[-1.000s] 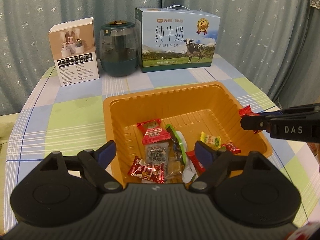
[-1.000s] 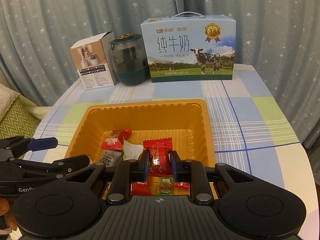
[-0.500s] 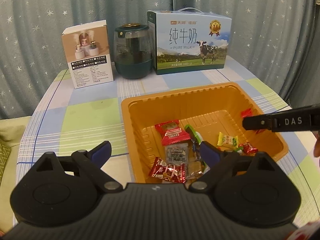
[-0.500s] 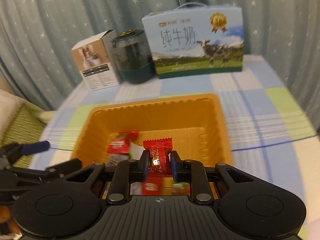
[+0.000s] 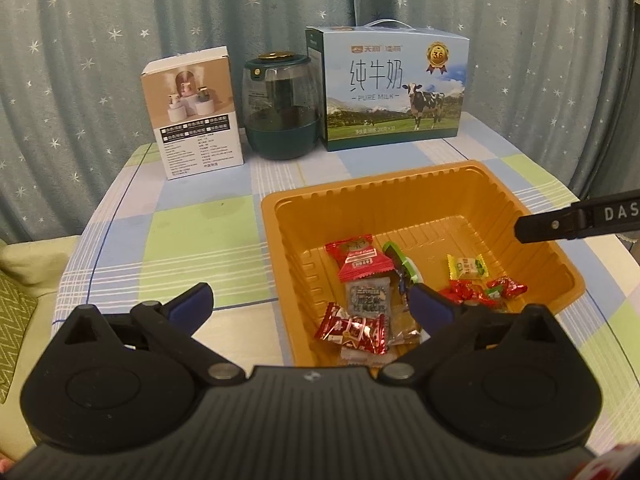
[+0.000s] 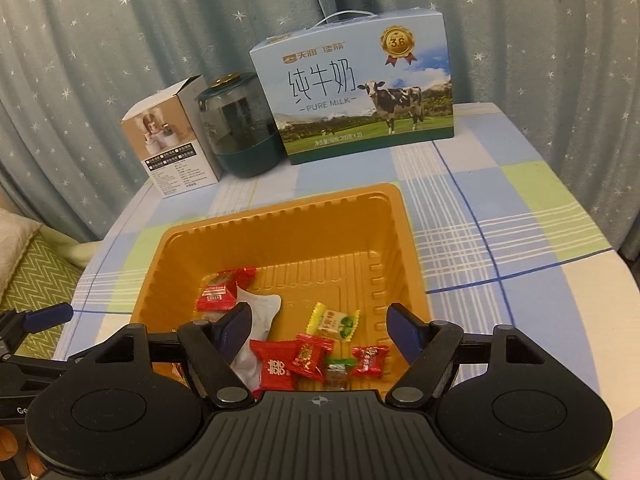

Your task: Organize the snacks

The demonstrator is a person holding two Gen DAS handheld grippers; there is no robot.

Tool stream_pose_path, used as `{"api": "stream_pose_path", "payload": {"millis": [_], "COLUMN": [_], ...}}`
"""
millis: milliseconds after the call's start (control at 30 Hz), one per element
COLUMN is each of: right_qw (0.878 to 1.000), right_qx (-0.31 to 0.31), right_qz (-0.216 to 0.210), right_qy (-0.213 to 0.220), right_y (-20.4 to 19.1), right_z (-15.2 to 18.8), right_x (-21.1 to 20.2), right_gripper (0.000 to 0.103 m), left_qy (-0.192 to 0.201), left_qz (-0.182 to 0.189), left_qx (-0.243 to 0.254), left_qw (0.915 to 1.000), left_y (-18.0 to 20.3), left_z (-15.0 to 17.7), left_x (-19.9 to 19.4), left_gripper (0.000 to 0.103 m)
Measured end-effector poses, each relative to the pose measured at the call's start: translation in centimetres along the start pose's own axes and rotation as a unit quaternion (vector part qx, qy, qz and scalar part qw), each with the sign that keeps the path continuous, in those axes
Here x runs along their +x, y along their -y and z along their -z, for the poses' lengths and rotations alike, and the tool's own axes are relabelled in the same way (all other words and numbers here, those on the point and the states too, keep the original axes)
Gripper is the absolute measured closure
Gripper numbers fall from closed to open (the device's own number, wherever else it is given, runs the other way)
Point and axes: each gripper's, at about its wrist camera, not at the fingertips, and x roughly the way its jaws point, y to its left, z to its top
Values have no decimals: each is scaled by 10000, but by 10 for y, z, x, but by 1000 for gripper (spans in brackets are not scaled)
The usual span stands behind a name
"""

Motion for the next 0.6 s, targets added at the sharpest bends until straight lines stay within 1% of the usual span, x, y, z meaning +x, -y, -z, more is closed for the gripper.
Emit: {"api": "stream_pose_path", "payload": {"millis": [100, 233, 400, 600], "right_qw": [10000, 9999, 9998, 9997], "right_qx": [18, -96, -75, -25], "right_qz": [18, 55, 68, 101], "right_qy": [-31, -110, -182, -200], "right_y": [-1, -6, -9, -14], "right_z": [4, 16, 35, 53], "right_x": [-9, -21, -41, -70], "right_gripper": [29, 29, 29, 29], "left_qy": [-47, -55, -17, -105], "left_qz": [54, -6, -57, -11], "left_qx": [-108, -253, -390, -650], "left_qw": [9999, 9997, 9992, 9978], "left_y": [-3, -5, -1, 6], "left_z": [2, 9, 24, 42], "left_x": [-5, -17, -39, -69], "left_gripper": [0, 0, 0, 0]}}
